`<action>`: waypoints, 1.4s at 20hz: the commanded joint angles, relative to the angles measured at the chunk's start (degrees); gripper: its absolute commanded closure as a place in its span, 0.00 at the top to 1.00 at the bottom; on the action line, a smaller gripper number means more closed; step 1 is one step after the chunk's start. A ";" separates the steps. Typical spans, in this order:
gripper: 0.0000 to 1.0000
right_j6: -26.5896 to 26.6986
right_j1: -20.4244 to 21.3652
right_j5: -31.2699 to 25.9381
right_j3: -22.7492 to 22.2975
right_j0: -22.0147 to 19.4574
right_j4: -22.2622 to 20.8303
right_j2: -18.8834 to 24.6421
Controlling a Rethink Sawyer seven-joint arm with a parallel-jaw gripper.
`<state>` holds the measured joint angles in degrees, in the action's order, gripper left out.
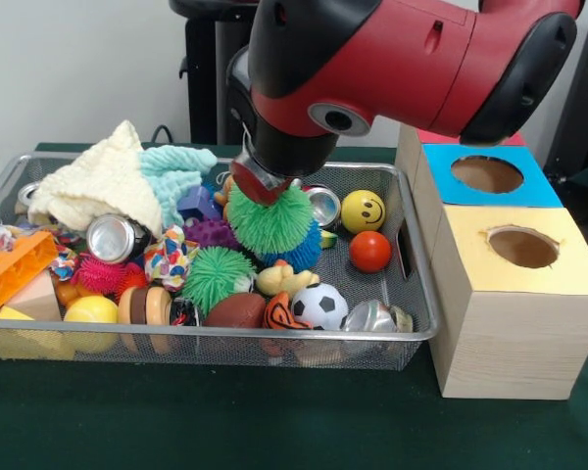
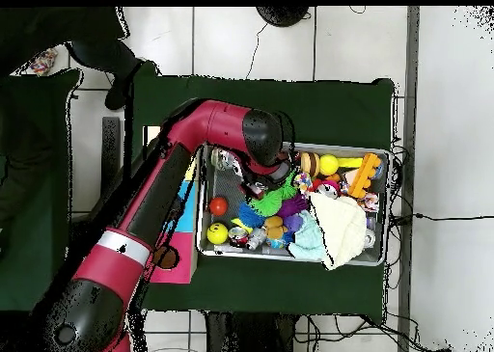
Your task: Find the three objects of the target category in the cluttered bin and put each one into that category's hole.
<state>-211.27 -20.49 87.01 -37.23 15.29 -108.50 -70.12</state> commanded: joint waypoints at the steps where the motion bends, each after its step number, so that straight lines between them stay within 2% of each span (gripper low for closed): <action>1: 0.00 -8.33 -1.64 8.70 -2.04 -1.69 -1.56 1.56; 8: 0.00 -7.83 -1.41 10.21 -2.38 -1.48 -3.11 1.47; 10: 0.00 -8.52 -0.91 9.76 -2.16 -1.51 -2.40 1.96; 11: 0.00 -9.61 -0.43 8.88 -1.67 -1.56 -1.19 2.58; 14: 0.00 -14.31 2.70 1.50 1.35 -2.02 7.11 6.82; 18: 0.00 -14.98 4.15 -3.47 1.88 -2.18 12.19 8.49; 21: 0.00 -14.03 4.99 -9.48 2.47 -2.58 17.21 9.78; 25: 0.00 -12.34 5.45 -12.14 1.94 -2.61 19.71 10.11; 28: 0.00 -11.31 5.02 -12.64 1.96 -2.54 20.02 9.60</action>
<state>-211.27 -16.84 77.59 -37.25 15.14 -94.32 -67.38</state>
